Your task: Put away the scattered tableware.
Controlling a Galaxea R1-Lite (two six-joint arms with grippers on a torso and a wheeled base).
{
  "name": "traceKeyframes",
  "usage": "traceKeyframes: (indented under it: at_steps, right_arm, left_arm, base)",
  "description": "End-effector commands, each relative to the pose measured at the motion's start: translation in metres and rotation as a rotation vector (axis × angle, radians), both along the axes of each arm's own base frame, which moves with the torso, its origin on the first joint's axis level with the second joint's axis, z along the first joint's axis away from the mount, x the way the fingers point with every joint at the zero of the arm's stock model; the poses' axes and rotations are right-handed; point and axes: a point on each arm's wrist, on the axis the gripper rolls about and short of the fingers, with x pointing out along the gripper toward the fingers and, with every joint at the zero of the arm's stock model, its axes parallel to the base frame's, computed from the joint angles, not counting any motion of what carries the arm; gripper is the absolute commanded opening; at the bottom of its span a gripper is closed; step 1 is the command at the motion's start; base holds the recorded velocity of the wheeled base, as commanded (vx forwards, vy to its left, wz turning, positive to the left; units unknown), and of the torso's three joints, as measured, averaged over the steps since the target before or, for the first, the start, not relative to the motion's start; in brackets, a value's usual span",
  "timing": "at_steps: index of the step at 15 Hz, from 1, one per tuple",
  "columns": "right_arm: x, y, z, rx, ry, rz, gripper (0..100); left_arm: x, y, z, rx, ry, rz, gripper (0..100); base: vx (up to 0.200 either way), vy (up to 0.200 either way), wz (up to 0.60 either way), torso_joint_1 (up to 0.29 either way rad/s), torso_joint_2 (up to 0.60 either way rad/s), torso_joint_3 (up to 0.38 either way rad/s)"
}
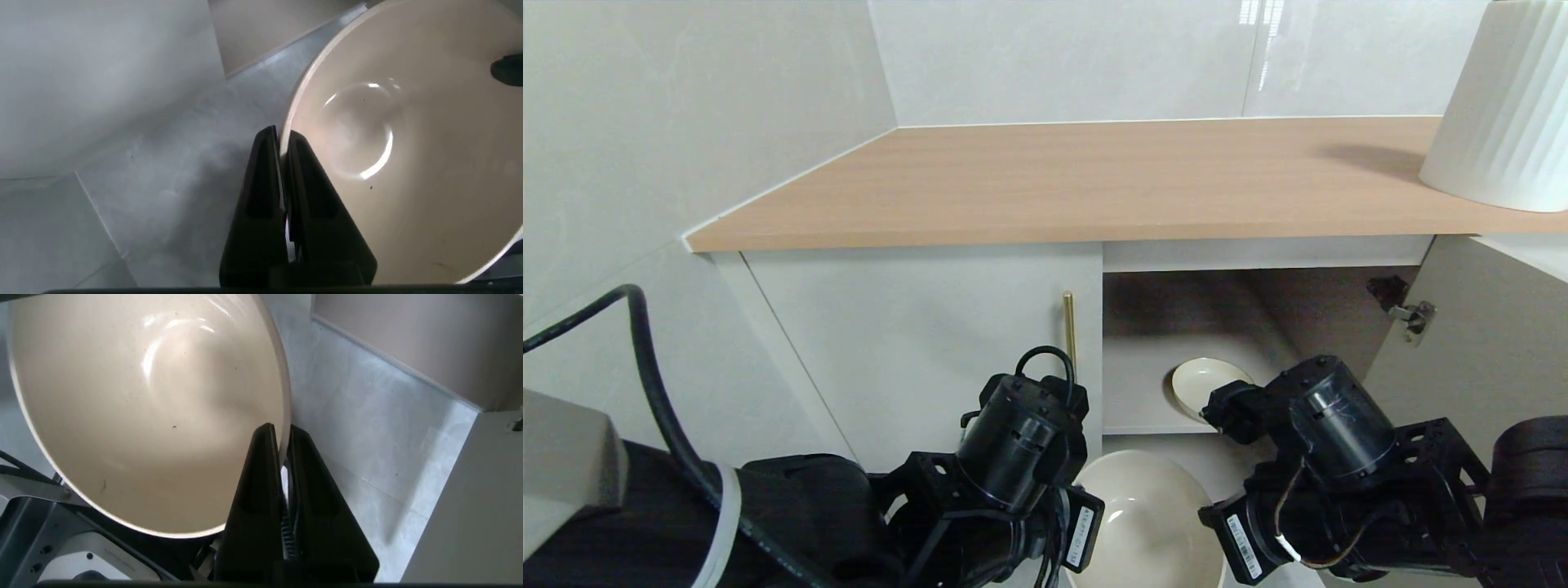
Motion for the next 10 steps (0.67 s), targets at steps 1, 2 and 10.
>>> traceKeyframes:
  at_steps: [1, 2, 10]
  right_arm:
    - [0.0, 0.001, -0.001, 0.0, 0.002, 0.004, 0]
    - [0.0, 0.001, -0.001, -0.001, 0.003, 0.004, 0]
    - [0.017, -0.007, -0.007, 0.001, 0.026, -0.102, 0]
  left_arm:
    - [0.0, 0.0, 0.0, -0.002, -0.002, 0.0, 0]
    - [0.0, 0.0, 0.0, 0.0, 0.0, 0.0, 0]
    - [0.001, 0.013, 0.02, -0.05, -0.045, 0.073, 100]
  base:
    - [0.0, 0.0, 0.0, 0.0, 0.0, 0.0]
    - [0.0, 0.0, 0.0, 0.0, 0.0, 0.0]
    - [0.0, 0.0, 0.0, 0.0, 0.0, 0.0]
